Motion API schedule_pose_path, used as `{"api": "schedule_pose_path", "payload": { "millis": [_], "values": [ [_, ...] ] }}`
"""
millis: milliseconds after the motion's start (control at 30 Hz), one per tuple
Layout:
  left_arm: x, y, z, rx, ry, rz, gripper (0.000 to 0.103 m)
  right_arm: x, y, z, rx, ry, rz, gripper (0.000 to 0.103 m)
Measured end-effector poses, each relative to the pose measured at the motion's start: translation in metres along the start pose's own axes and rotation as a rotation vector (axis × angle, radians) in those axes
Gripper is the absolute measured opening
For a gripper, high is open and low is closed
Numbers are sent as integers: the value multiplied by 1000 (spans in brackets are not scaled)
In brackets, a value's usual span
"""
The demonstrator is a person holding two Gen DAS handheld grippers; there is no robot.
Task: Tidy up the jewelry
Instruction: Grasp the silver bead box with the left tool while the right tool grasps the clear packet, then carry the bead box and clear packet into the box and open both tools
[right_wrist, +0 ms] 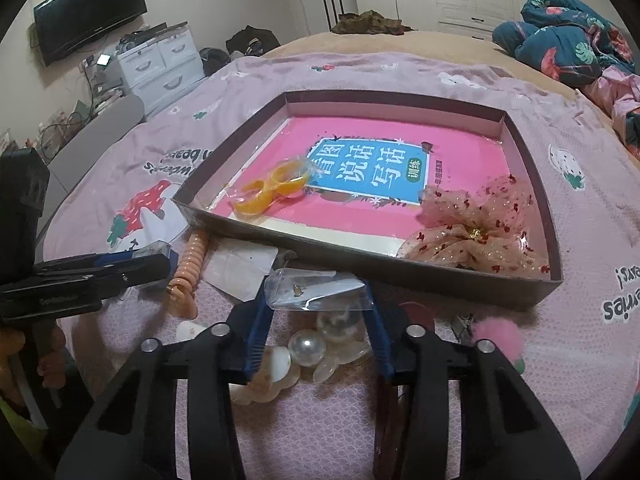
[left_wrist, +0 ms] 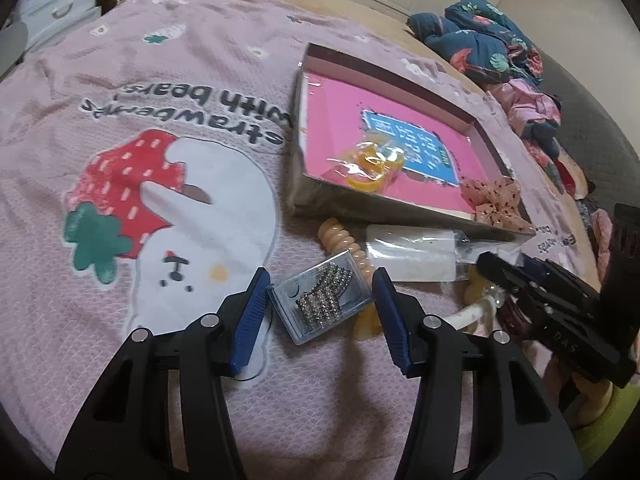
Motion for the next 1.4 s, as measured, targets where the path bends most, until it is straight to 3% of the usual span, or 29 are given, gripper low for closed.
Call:
{"api": "schedule_pose_path", "payload": {
  "millis": [500, 867, 1400],
  "values": [
    [11, 23, -8, 7, 29, 46, 45, 8, 43, 10, 12, -22, 97, 38],
    [32, 30, 24, -7, -28, 74, 45, 22, 86, 34, -20, -50, 187, 38],
    [63, 6, 81, -25, -123, 61, 45, 39, 106, 81, -62, -101, 239, 38]
  ]
}}
Point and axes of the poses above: each gripper's, at about its wrist camera, not at the fingertips, and y roughly against the way its jaws point, z to its right, x to its top, the point moved 9 cm from there along -y, roughly the way its jaws point, and after that the axes turned 4 degrees about x, right-handed, at the moved point
